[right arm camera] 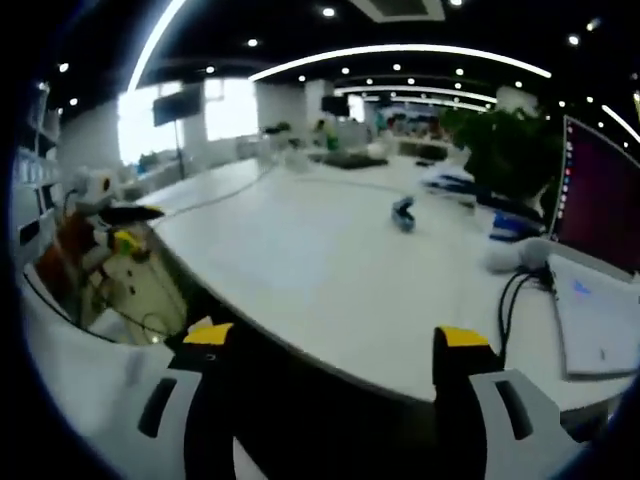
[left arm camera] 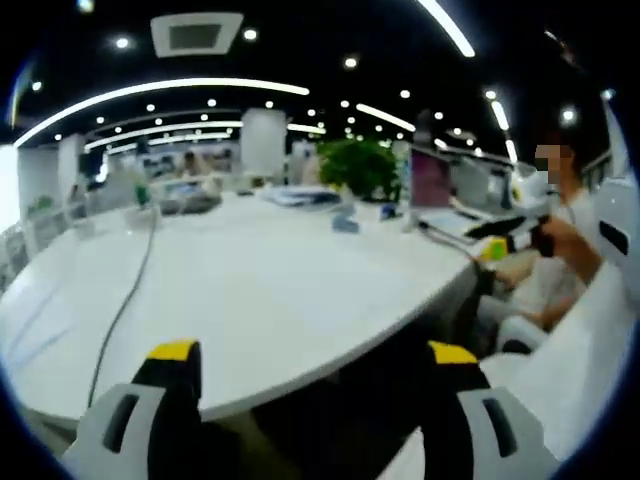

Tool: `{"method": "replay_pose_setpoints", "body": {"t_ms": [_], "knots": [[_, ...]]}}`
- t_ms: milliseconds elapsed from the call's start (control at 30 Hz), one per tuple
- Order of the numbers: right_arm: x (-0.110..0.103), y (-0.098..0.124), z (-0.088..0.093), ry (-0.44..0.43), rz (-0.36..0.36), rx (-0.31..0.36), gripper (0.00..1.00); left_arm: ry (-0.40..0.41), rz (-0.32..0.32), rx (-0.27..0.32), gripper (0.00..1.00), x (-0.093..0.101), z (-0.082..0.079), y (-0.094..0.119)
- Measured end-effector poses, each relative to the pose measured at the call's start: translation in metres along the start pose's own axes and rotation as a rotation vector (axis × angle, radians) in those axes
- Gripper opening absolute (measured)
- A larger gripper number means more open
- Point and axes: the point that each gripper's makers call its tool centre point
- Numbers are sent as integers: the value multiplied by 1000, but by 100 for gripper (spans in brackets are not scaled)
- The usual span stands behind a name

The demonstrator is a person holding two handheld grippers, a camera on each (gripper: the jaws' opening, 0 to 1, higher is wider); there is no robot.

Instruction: Pick up the paper insert the paper into the punch align the paper edges press the punch to punch holes

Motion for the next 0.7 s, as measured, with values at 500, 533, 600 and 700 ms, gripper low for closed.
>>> {"method": "replay_pose_setpoints", "body": {"t_ms": [500, 533, 600, 700], "knots": [[-7, 60, 33, -12, 37, -101, 80, 25, -207, -57, 90, -32, 18, 77], [-5, 61, 33, -15, 43, -101, 80, 29, -216, -55, 90, -34, 19, 80], [-4, 62, 32, -25, 48, -93, 80, 42, -225, -51, 90, -34, 19, 84], [-8, 61, 28, -27, 38, -77, 80, 51, -234, -39, 90, -34, 17, 89]]}}
Point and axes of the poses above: the point that each gripper's makers call its tool centre point, and the gripper's own axes: y roughly backward along the fingers, x roughly to its right, z roughly out of its underside, and after that the axes turned 6 degrees about x, right-handed
